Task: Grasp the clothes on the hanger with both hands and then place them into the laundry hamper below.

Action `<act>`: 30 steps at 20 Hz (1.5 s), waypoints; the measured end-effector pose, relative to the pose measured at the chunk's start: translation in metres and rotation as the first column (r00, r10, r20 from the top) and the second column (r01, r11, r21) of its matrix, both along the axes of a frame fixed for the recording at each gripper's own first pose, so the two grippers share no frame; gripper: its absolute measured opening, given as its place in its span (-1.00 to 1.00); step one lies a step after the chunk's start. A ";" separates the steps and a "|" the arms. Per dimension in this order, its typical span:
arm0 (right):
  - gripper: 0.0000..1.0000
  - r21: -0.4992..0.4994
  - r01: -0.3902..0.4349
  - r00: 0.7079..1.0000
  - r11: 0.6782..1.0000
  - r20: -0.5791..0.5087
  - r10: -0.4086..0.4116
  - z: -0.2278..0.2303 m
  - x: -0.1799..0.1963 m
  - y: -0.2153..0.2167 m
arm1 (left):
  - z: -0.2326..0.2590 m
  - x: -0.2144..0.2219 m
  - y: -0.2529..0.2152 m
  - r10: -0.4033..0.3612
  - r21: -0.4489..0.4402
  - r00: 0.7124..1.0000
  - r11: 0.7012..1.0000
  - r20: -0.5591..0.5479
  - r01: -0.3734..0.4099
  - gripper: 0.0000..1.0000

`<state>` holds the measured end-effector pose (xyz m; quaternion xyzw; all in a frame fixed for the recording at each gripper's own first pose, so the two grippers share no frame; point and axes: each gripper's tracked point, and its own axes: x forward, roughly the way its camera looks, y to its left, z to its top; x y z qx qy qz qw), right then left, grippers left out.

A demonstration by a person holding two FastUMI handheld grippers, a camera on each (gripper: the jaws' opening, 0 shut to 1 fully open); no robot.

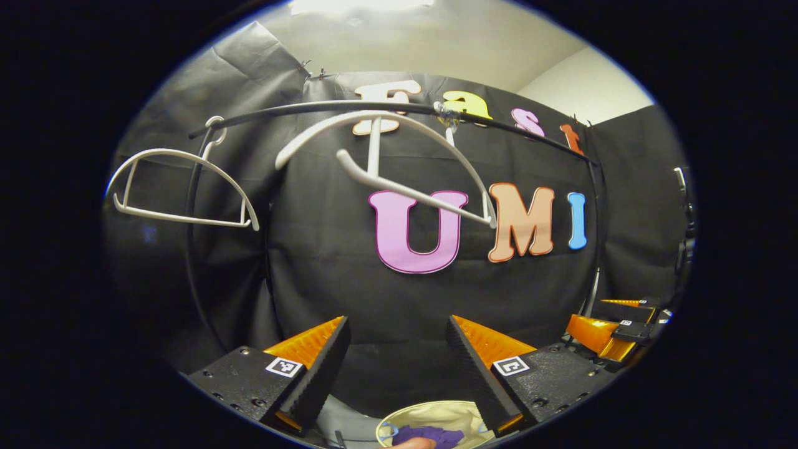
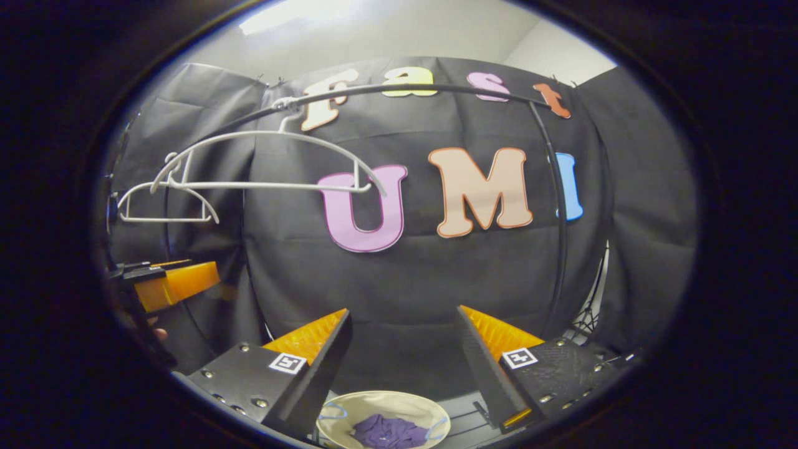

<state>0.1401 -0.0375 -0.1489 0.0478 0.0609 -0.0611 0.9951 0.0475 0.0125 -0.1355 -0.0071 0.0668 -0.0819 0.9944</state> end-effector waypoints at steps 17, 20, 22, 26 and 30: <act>0.96 0.044 -0.083 0.985 0.996 0.154 0.075 0.054 -0.079 -0.025 | 0.021 -0.037 -0.062 -0.003 -0.036 0.999 0.999 0.035 0.004 0.84; 1.00 0.032 -0.085 0.985 0.996 0.155 0.079 0.050 -0.087 -0.039 | 0.039 -0.044 -0.075 0.001 0.013 0.995 1.000 0.104 -0.003 0.84; 0.95 0.027 -0.075 0.987 0.997 0.146 0.070 0.046 -0.091 -0.051 | 0.044 -0.048 -0.083 0.004 0.004 0.993 1.000 0.120 -0.004 0.84; 0.96 0.036 -0.061 0.989 0.997 0.139 0.056 0.048 -0.106 -0.066 | 0.047 -0.057 -0.108 -0.030 -0.005 0.993 1.000 0.116 0.030 0.86; 0.96 0.054 -0.102 0.987 0.993 0.128 0.095 0.041 -0.108 -0.058 | 0.046 -0.058 -0.110 -0.024 -0.011 0.993 1.000 0.118 0.026 0.87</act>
